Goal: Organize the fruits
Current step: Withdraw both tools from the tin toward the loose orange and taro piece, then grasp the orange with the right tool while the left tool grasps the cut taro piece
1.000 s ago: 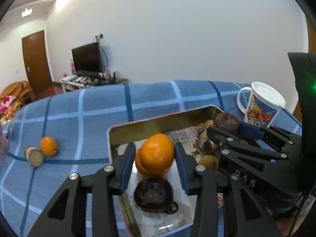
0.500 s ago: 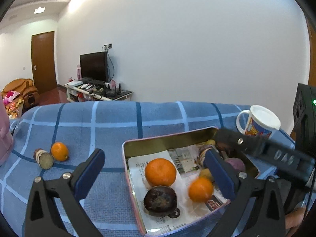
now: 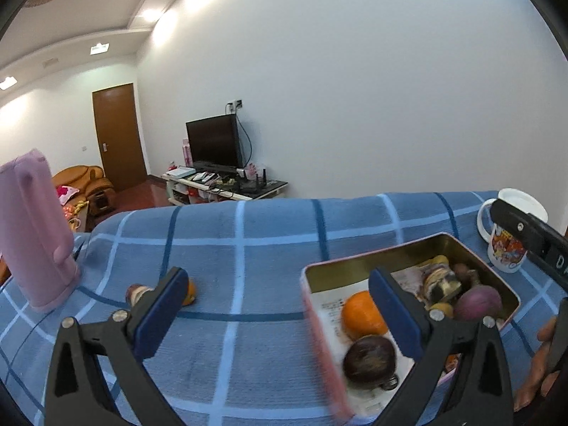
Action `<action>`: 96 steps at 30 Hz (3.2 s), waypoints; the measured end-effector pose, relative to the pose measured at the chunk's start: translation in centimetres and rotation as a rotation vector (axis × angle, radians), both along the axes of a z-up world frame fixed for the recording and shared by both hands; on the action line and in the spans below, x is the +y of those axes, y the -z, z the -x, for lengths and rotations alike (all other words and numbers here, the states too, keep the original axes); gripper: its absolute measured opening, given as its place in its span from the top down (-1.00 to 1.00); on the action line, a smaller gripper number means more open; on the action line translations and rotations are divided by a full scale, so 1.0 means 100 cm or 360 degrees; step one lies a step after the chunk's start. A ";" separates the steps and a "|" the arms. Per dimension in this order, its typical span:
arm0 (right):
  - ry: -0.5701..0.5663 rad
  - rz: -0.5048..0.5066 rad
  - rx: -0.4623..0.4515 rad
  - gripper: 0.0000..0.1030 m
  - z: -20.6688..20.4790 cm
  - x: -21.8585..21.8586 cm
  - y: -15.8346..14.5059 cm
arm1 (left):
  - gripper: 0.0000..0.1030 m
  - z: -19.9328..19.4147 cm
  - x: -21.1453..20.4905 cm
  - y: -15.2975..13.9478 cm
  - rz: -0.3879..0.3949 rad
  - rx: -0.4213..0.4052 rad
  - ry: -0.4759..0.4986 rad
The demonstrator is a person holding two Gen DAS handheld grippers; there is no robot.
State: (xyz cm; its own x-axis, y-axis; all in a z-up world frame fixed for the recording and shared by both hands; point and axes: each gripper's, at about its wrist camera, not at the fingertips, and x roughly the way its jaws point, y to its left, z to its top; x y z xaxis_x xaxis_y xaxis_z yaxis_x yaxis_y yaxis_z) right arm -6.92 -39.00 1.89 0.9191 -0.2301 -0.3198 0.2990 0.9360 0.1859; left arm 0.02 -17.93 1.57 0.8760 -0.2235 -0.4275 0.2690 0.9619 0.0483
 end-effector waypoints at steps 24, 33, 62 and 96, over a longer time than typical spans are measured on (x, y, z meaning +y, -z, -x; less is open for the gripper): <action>0.0233 0.0117 0.0004 -0.59 0.025 0.033 -0.001 | -1.00 0.007 0.039 0.013 0.0015 0.0049 -0.0079; 0.0200 0.0107 0.0018 -0.59 0.030 0.055 0.000 | -1.00 0.009 0.057 0.015 0.0038 0.0085 -0.0105; 0.0056 0.0051 0.0102 -0.59 -0.015 0.150 0.007 | -1.00 -0.008 0.129 0.019 0.0002 0.0113 -0.0243; -0.0344 -0.0046 0.0412 -0.59 -0.122 0.240 0.031 | -1.00 -0.074 0.219 0.033 -0.0085 0.0253 -0.0492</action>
